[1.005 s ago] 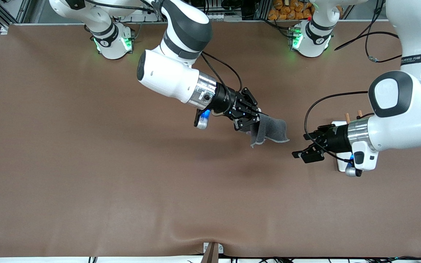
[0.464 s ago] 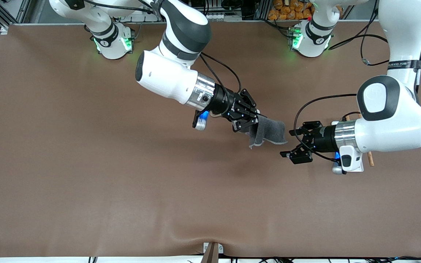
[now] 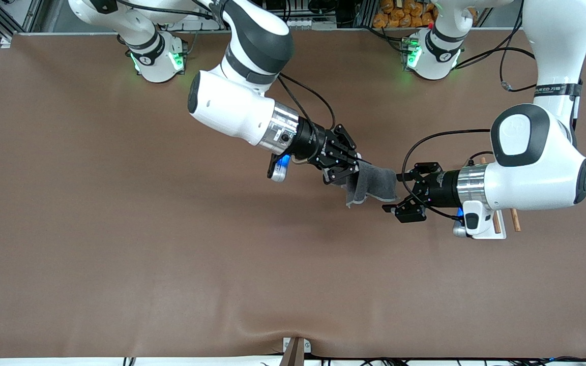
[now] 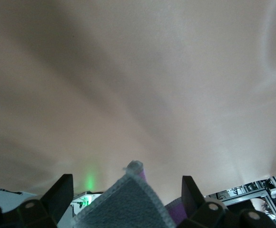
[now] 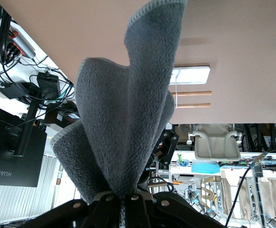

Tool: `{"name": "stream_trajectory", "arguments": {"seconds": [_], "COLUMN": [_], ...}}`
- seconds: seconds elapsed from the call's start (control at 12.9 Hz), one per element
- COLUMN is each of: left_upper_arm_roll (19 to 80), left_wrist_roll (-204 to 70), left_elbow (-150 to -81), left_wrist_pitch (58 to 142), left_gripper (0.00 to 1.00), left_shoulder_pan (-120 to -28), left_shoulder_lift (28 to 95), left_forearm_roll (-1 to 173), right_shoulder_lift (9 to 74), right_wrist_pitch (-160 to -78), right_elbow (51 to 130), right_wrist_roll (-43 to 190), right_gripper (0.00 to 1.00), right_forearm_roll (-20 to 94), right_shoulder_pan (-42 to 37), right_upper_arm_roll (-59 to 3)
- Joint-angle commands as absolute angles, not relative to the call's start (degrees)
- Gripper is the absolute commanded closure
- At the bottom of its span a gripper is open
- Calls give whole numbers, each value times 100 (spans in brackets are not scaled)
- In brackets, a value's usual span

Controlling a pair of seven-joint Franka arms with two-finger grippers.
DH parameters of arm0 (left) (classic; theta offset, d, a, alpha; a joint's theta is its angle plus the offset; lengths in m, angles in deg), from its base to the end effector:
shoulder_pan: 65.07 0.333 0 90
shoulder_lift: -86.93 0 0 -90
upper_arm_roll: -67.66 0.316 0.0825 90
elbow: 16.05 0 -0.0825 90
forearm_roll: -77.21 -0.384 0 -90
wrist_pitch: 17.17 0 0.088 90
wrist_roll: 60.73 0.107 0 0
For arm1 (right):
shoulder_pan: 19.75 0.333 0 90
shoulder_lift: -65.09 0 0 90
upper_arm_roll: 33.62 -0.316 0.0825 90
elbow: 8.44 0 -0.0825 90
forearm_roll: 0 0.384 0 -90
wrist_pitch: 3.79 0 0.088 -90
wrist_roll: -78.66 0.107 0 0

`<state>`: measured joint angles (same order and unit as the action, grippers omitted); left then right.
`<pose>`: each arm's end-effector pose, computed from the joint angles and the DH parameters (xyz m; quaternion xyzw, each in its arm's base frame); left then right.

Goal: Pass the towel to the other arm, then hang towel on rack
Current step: 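Move the left gripper to the hanging towel and grasp it, then hold the towel with both grippers before the handover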

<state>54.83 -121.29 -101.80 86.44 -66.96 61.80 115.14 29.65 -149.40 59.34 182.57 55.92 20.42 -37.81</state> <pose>0.6476 -0.1990 0.4344 0.8146 0.4548 -0.2617 0.2473 0.5763 0.5242 0.5106 -0.5682 0.6442 0.3002 0.4148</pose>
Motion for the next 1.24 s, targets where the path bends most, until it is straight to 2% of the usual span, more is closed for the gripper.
{"name": "stream_trajectory", "arguments": {"seconds": [0.0, 0.31, 0.62, 0.93, 1.08, 1.16], "left_upper_arm_roll": [5492, 5492, 5492, 5492, 5492, 5492], "left_wrist_roll": [-12234, -12234, -12199, -12164, -12172, -12172], "left_elbow": [-10087, -10078, -10078, -10078, -10069, -10069], "left_wrist_pitch": [8425, 8337, 8337, 8328, 8328, 8328], "left_gripper": [0, 0, 23, 68, 68, 64], "left_shoulder_pan": [-6674, -6622, -6621, -6613, -6621, -6613], "left_shoulder_lift": [6214, 6241, 6223, 6232, 6232, 6232], "left_forearm_roll": [11684, 11808, 11808, 11799, 11799, 11808], "right_shoulder_lift": [2888, 2915, 2915, 2915, 2915, 2915], "right_wrist_pitch": [-14934, -14908, -14899, -14890, -14890, -14890], "right_elbow": [5783, 5783, 5783, 5783, 5783, 5783], "right_wrist_roll": [18263, 18263, 18263, 18263, 18263, 18263], "right_gripper": [100, 100, 100, 100, 100, 100], "right_forearm_roll": [5660, 5652, 5652, 5652, 5652, 5652], "right_shoulder_pan": [2015, 2015, 2015, 2015, 1998, 2006], "right_upper_arm_roll": [-3801, -3801, -3801, -3792, -3801, -3801]}}
